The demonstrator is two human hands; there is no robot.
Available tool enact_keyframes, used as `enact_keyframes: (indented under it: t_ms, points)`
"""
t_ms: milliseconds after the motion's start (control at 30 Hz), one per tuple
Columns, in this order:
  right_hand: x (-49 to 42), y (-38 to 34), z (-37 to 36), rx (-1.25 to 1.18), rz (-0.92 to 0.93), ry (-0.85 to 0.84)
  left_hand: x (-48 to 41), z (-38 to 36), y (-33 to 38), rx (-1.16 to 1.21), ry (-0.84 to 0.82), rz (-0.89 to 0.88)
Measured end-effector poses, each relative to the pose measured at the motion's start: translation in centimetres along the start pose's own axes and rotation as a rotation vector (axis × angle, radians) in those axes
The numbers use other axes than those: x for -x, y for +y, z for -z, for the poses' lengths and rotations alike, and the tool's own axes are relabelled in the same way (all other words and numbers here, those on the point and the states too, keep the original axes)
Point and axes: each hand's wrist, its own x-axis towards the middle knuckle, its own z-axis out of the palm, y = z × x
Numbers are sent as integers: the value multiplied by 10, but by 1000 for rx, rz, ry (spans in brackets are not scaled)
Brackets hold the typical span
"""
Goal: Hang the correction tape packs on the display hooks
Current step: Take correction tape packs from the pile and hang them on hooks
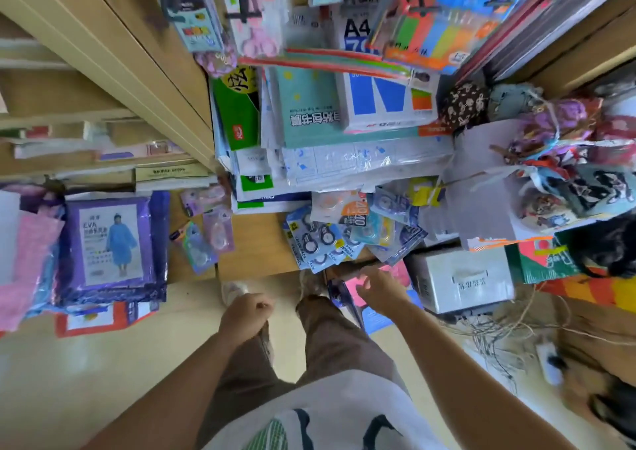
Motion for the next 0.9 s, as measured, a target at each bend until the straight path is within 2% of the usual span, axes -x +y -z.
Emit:
enact_keyframes:
  t_ms: [100, 267, 400, 567, 667, 767, 900]
  points:
    - [-37, 0, -16, 11, -10, -40, -34, -13, -7, 92, -1, 58]
    - [-107, -12, -46, 8, -18, -40, -96, -25, -9, 240, 96, 62]
    - [-157, -24, -83, -181, -88, 152, -139, -28, -34, 236, 191, 101]
    - [-192, -50, -114, -482, -307, 369, -165, -18, -82, 183, 269, 118]
    - [-195, -65, -117, -579, -379, 480, -178, -4, -110, 89, 378, 129]
    - [-193, -75, -127, -701, -392, 464, -191, 10, -132, -11, 481, 126]
    - [-173, -86, -144, -1035, -401, 275, -208, 17, -145, -203, 363, 93]
